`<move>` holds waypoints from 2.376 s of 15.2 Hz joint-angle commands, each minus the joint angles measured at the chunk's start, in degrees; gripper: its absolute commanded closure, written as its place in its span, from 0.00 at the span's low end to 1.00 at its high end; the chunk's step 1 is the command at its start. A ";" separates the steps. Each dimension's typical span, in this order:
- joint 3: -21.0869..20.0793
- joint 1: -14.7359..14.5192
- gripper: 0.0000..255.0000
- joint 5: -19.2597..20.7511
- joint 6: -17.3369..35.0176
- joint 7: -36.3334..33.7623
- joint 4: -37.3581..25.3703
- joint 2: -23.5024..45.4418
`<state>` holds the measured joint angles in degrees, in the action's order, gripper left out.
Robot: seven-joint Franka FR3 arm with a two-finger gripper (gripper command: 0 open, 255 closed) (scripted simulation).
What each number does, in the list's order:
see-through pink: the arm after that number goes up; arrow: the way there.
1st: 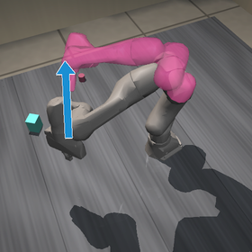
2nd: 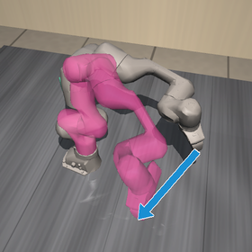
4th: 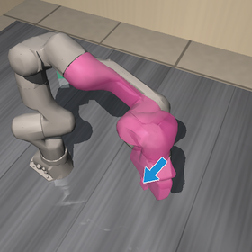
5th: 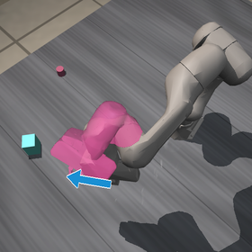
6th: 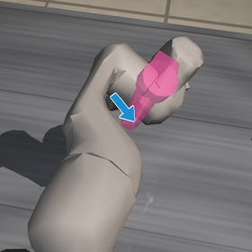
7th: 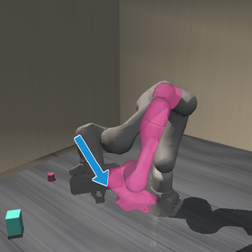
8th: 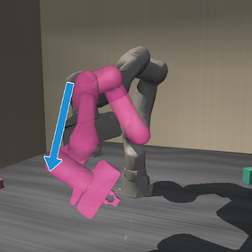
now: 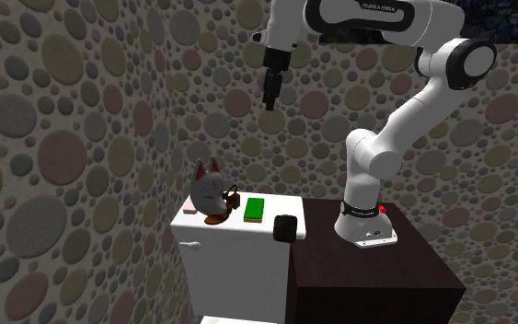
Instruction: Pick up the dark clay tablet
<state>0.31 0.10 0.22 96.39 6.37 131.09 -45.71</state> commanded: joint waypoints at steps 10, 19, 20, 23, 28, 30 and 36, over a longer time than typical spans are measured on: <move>8.42 0.37 0.00 -5.10 10.17 4.44 16.63 -1.53; 17.13 -0.01 0.00 -10.80 21.65 11.34 30.50 2.45; 18.18 -0.25 0.00 -11.61 23.07 12.36 31.81 3.37; 21.61 -1.53 0.00 -14.45 27.59 15.90 35.40 6.87; 28.65 -6.64 0.00 -22.14 35.69 24.38 39.79 15.49; 32.28 -10.50 0.00 -27.25 38.79 29.34 40.77 20.05; 36.16 -16.21 0.00 -34.52 43.23 36.69 40.34 26.97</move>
<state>35.61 -14.70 -32.40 138.60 41.27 171.56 -20.34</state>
